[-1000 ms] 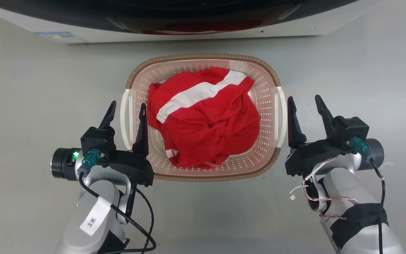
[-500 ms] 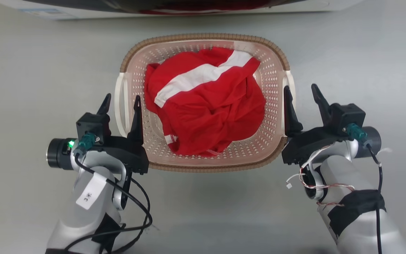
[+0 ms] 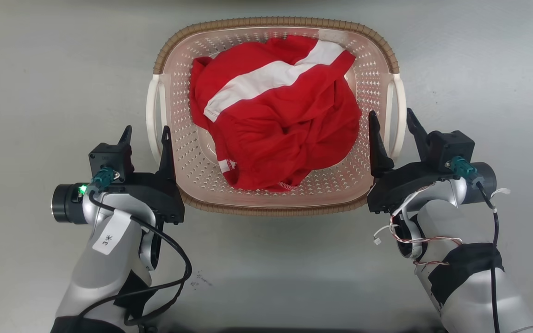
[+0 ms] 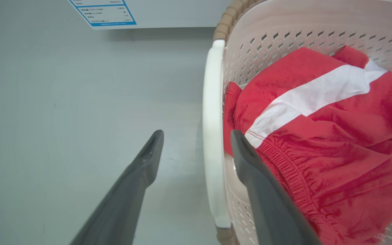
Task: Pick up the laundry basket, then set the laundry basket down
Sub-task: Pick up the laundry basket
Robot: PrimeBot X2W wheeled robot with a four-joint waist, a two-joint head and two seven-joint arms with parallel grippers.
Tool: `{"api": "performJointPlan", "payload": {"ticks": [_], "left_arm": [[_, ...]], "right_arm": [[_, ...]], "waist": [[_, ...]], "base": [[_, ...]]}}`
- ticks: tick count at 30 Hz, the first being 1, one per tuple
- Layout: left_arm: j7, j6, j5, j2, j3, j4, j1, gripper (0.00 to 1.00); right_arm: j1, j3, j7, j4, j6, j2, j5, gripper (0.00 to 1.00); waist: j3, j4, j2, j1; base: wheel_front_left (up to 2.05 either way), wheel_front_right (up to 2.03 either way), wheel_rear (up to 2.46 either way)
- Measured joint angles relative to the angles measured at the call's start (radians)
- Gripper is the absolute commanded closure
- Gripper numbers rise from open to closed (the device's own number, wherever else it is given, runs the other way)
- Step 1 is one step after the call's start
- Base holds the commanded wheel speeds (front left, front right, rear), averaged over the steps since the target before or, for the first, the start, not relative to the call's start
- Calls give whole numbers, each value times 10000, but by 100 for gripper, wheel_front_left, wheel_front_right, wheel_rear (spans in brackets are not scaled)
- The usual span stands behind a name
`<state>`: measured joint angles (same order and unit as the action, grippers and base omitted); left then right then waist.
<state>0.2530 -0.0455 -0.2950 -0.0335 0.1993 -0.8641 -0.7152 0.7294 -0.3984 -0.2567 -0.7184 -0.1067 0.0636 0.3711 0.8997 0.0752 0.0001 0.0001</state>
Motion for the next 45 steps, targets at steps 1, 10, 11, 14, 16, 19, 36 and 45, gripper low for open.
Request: {"api": "performJointPlan", "payload": {"ticks": [1, 10, 11, 14, 16, 19, 36, 45], "left_arm": [[0, 6, 0, -2, 4, -67, -7, 0], [0, 211, 4, 8, 148, -734, -449, 0], [0, 284, 4, 8, 151, -809, -478, 0], [0, 297, 13, 8, 198, -1007, -664, 0], [0, 372, 25, 10, 272, -1099, -788, 0], [0, 382, 67, 17, 349, -1273, -919, 0], [15, 642, 73, 33, 683, -2079, -1498, 100], [35, 646, -113, 71, 1093, -2337, -1562, 100]], "right_arm": [[5, -65, 0, -13, 0, 0, 2, 0], [225, -374, 2, -368, 0, 10, 268, 0], [238, -405, 0, -399, 0, 10, 282, 0], [302, -493, 2, -500, 0, 10, 349, 0], [392, -537, 0, -566, 0, 12, 376, 11], [457, -606, 0, -631, 0, 13, 487, 33], [929, -1032, -21, -1020, -48, 52, 834, 100], [941, -1206, 2, -1574, -77, 52, 1310, 100]], "waist": [[23, 6, 0, -1], [247, 16, -2, -1], [262, 16, -2, -1], [315, 14, -1, -1], [350, 10, -1, -1], [398, 2, -1, -1], [529, -52, -2, -1], [106, -61, -1, 0]], "base": [[0, 0, 0], [0, 0, 0], [0, 0, 0], [0, 0, 0], [0, 0, 0], [0, 0, 0], [0, 0, 0], [0, 0, 0]]}}
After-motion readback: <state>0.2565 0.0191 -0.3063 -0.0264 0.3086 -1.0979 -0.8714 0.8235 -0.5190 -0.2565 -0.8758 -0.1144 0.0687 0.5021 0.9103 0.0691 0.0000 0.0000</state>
